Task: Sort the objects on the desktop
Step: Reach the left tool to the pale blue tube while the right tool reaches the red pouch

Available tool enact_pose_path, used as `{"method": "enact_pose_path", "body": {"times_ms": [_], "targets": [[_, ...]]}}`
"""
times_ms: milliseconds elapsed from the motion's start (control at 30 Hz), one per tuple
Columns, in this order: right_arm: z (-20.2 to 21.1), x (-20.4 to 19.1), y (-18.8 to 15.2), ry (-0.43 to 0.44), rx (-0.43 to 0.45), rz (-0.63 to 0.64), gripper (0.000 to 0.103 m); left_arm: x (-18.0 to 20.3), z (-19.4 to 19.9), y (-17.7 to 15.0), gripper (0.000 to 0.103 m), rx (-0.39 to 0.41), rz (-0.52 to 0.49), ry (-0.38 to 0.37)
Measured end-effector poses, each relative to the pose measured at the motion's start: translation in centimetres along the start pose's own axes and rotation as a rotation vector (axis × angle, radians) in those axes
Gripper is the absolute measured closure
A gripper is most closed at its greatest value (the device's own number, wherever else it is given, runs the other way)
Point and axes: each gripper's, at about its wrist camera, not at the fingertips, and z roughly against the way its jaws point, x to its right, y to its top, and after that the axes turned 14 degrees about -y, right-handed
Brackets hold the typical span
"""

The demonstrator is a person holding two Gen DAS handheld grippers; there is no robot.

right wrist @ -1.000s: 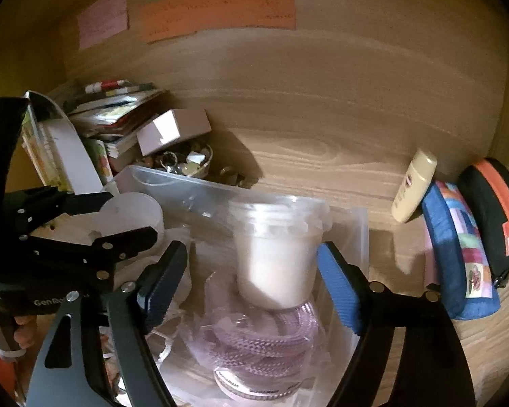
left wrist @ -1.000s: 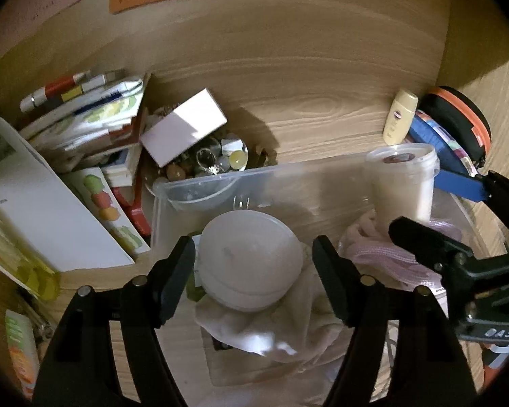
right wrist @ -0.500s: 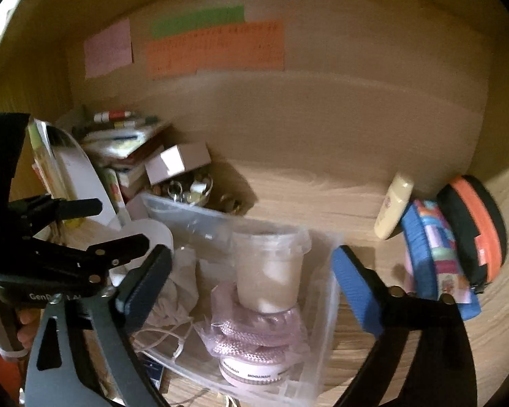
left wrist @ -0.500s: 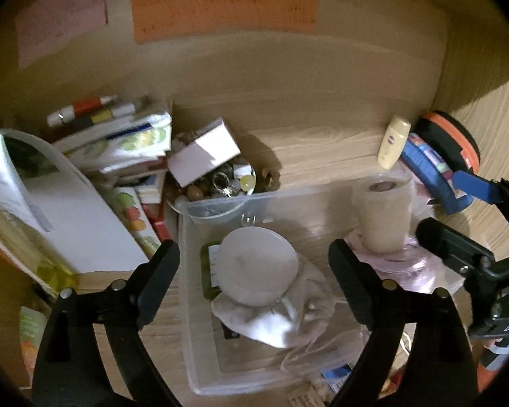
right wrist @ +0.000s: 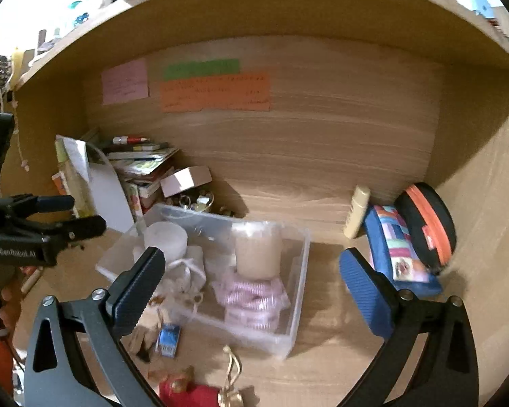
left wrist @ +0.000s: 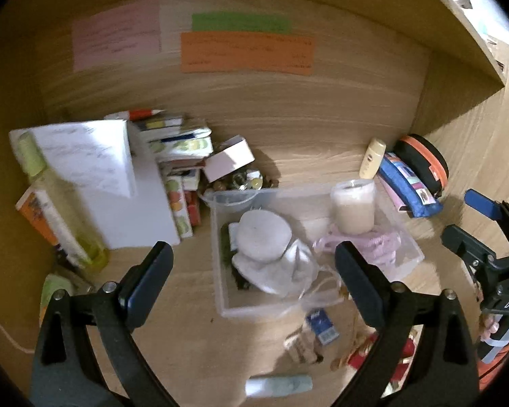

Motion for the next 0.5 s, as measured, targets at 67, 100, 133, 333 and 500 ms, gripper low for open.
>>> {"method": "enact_pose_path", "body": {"times_ms": [67,100,133,333,500], "targets": [[0.9,0.0,-0.8,-0.011,0.003,0.006,0.0,-0.1,0.7,-0.9,0.006,0.002,0.003,0.012],[1.3,0.0,-1.3,-0.015,0.001,0.01,0.0,-0.1,1.0,-1.5,0.006,0.002,0.005,0.02],[1.5,0.0,-1.7,-0.017,-0.002,0.012,0.0,-0.1,1.4,-2.0,0.006,0.0,0.007,0.027],[2.3,0.0,-4.3,0.02,-0.059,-0.017,0.0,-0.2,2.5,-4.9,0.006,-0.024,0.018,0.034],[2.7,-0.4,-5.9,0.009,-0.072,-0.005,0.0,-0.2,2.0,-7.3,0.006,-0.065,0.03,0.037]]}}
